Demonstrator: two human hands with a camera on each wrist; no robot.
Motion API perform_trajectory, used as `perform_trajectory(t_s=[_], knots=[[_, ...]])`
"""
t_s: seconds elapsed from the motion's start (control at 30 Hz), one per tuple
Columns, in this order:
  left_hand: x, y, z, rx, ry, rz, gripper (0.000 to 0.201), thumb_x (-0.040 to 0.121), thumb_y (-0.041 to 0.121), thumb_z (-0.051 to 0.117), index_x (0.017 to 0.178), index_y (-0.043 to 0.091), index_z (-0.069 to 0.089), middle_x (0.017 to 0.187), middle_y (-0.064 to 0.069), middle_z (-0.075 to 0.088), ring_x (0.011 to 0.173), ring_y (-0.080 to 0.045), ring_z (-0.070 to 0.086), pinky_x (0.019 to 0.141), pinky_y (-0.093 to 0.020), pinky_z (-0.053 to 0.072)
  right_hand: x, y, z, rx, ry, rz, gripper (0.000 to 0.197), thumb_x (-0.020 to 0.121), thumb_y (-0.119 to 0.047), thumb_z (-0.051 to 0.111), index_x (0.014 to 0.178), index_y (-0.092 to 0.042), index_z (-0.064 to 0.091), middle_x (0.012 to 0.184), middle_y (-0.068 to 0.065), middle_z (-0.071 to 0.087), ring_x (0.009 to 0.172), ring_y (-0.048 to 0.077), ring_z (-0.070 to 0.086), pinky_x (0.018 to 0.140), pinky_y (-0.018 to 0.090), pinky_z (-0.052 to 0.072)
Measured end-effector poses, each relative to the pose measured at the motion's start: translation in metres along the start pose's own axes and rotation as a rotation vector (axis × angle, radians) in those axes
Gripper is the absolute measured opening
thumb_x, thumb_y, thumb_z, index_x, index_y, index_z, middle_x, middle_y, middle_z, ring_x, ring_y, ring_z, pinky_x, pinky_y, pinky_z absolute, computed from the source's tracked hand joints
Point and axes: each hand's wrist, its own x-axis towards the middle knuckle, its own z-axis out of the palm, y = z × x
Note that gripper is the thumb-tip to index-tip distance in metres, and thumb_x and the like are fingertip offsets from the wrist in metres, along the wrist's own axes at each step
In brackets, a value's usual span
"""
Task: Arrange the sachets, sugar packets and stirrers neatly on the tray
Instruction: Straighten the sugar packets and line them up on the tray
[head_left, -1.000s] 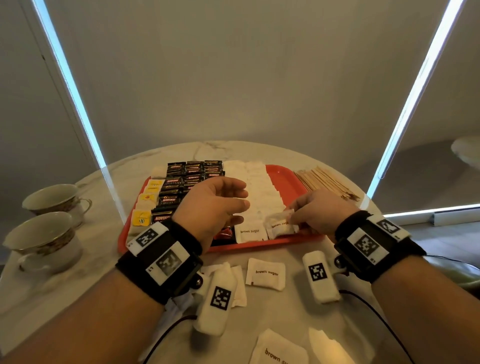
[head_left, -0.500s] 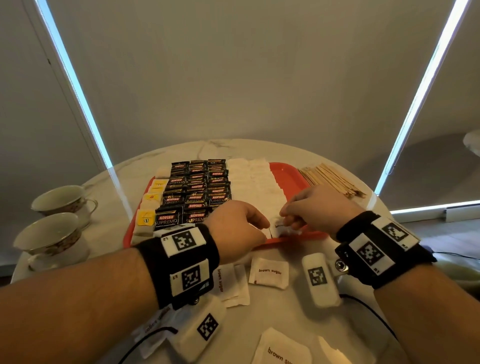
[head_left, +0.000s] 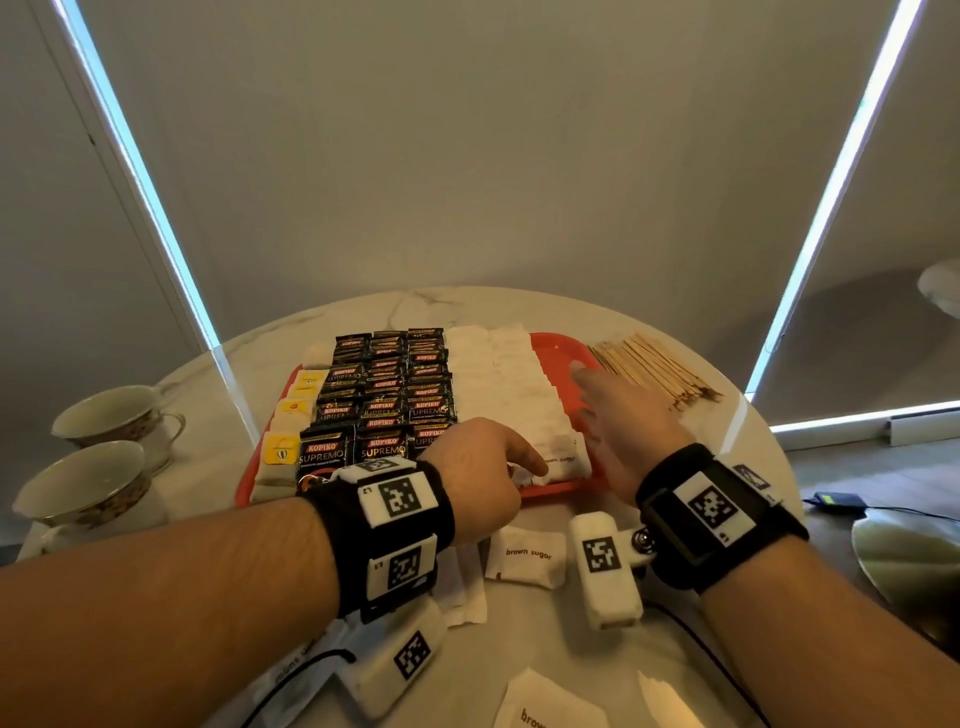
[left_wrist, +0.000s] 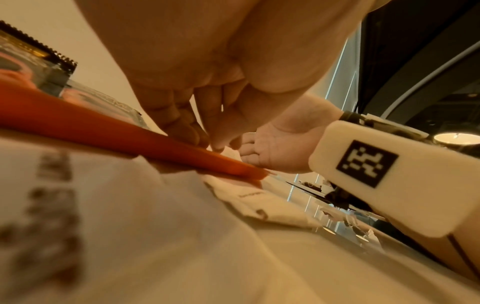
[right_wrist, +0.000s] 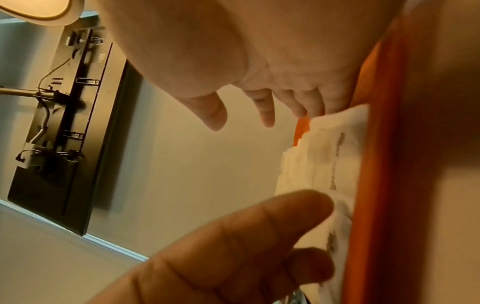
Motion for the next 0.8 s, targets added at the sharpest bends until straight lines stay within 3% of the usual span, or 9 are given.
perform_trajectory(t_s=[0.1, 0.2, 0.33, 0.4, 0.5, 0.57, 0.67, 0.8], knots=[[0.001, 0.000, 0.002, 0.022, -0.002, -0.002, 0.063, 0.088, -0.007, 0.055, 0.127, 0.040, 0.072, 0.130, 0.006, 0.069, 0.114, -0.012, 0.063, 0.075, -0.017, 0.049, 0.002, 0.007, 0.003, -0.039, -0.040, -0.050, 0.055, 0.098, -0.050, 0.052, 0.145, -0.022, 0.051, 0.151, 0.006, 0.051, 0.137, 0.031, 0.049, 0.116, 0.052, 0.035], [0.003, 0.000, 0.004, 0.039, -0.013, 0.003, 0.063, 0.088, -0.006, 0.055, 0.127, 0.039, 0.072, 0.130, 0.005, 0.069, 0.112, -0.012, 0.064, 0.081, -0.018, 0.052, 0.004, 0.008, 0.005, -0.024, -0.019, -0.029, 0.060, 0.095, -0.058, 0.052, 0.147, -0.029, 0.048, 0.150, -0.008, 0.048, 0.137, 0.021, 0.045, 0.115, 0.046, 0.030], [0.006, -0.002, 0.004, 0.053, 0.000, 0.001, 0.061, 0.089, -0.005, 0.056, 0.127, 0.040, 0.072, 0.130, 0.007, 0.069, 0.109, -0.011, 0.063, 0.081, -0.018, 0.052, 0.012, -0.001, 0.002, 0.021, 0.012, -0.020, 0.060, 0.097, -0.061, 0.051, 0.147, -0.027, 0.047, 0.149, 0.000, 0.049, 0.125, 0.019, 0.049, 0.106, 0.041, 0.037], [0.006, -0.004, 0.003, 0.045, -0.006, -0.007, 0.063, 0.088, -0.006, 0.056, 0.127, 0.041, 0.072, 0.131, 0.007, 0.067, 0.116, -0.012, 0.063, 0.084, -0.020, 0.055, 0.022, -0.008, 0.000, 0.041, 0.024, 0.009, 0.068, 0.094, -0.064, 0.052, 0.150, -0.025, 0.044, 0.155, 0.005, 0.044, 0.133, 0.023, 0.046, 0.105, 0.043, 0.037], [0.006, -0.004, 0.000, 0.030, -0.028, -0.012, 0.065, 0.086, -0.007, 0.056, 0.128, 0.040, 0.070, 0.132, 0.007, 0.066, 0.118, -0.013, 0.063, 0.085, -0.022, 0.056, 0.034, -0.017, 0.002, 0.038, -0.033, 0.039, 0.072, 0.095, -0.062, 0.052, 0.153, -0.023, 0.037, 0.162, 0.008, 0.033, 0.146, 0.031, 0.034, 0.115, 0.049, 0.031], [0.007, -0.005, 0.000, 0.027, -0.037, -0.011, 0.066, 0.086, -0.008, 0.055, 0.129, 0.039, 0.069, 0.132, 0.007, 0.066, 0.118, -0.012, 0.063, 0.084, -0.021, 0.055, 0.041, -0.017, 0.006, 0.006, -0.072, 0.051, 0.068, 0.095, -0.061, 0.051, 0.150, -0.023, 0.041, 0.158, 0.006, 0.040, 0.141, 0.028, 0.041, 0.115, 0.048, 0.033], [0.008, -0.006, 0.001, 0.021, -0.042, -0.004, 0.067, 0.086, -0.009, 0.055, 0.129, 0.040, 0.069, 0.129, 0.009, 0.069, 0.115, -0.010, 0.064, 0.084, -0.018, 0.055, 0.046, -0.015, 0.010, -0.022, -0.106, 0.039, 0.050, 0.097, -0.059, 0.049, 0.134, -0.025, 0.052, 0.136, 0.000, 0.056, 0.118, 0.021, 0.053, 0.106, 0.042, 0.040], [0.010, -0.009, 0.000, 0.019, -0.049, -0.002, 0.070, 0.085, -0.010, 0.055, 0.129, 0.043, 0.069, 0.126, 0.011, 0.069, 0.114, -0.008, 0.064, 0.086, -0.020, 0.057, 0.057, -0.018, 0.008, -0.020, -0.066, 0.035, 0.068, 0.094, -0.062, 0.053, 0.147, -0.021, 0.045, 0.157, 0.006, 0.042, 0.142, 0.029, 0.040, 0.117, 0.050, 0.033]])
